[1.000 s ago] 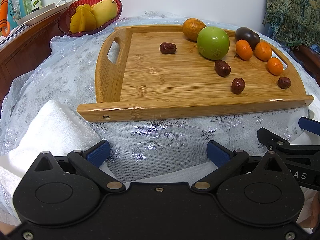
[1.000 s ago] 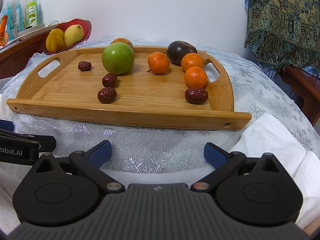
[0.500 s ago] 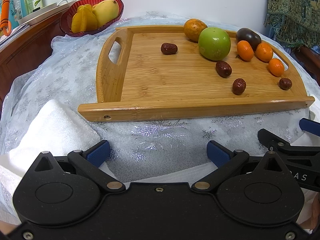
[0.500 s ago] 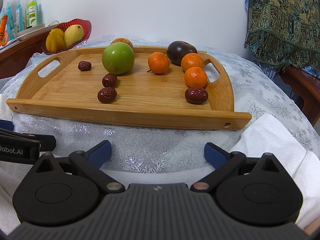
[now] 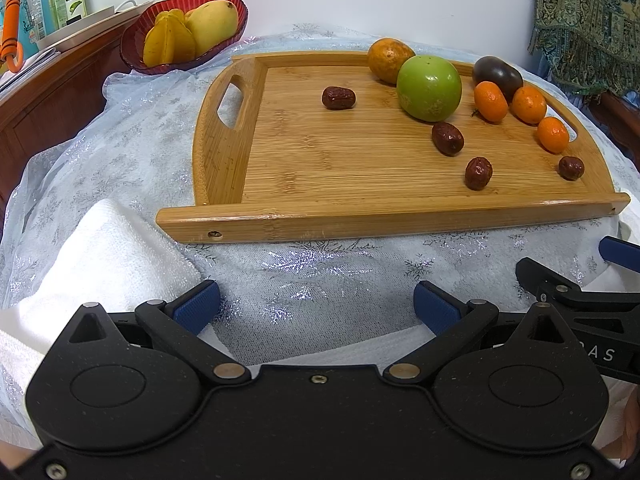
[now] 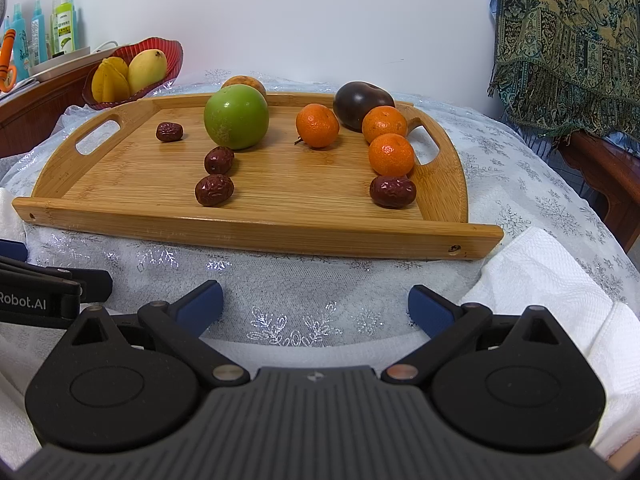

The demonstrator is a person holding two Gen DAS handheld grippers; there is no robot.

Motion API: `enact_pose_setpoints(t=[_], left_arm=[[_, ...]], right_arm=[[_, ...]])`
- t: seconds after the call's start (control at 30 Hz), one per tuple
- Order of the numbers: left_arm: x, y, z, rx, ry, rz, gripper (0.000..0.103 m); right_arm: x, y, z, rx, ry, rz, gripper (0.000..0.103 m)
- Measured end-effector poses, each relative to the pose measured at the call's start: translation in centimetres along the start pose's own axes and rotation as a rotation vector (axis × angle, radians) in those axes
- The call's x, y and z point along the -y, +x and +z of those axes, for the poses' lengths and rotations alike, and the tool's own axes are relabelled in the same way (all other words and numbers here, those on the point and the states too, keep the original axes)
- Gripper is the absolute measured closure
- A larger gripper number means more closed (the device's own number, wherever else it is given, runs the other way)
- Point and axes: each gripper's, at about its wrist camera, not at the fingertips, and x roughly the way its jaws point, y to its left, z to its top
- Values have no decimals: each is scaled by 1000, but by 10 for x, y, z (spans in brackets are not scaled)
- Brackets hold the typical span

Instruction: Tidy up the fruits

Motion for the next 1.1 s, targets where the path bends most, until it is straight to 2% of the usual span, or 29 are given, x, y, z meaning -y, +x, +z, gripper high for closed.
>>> enact_pose_setpoints(t=[1.1], left_arm=[[1, 0, -1, 12, 3, 6, 0]], right_arm=[[0, 0, -1, 10, -1, 3, 0]])
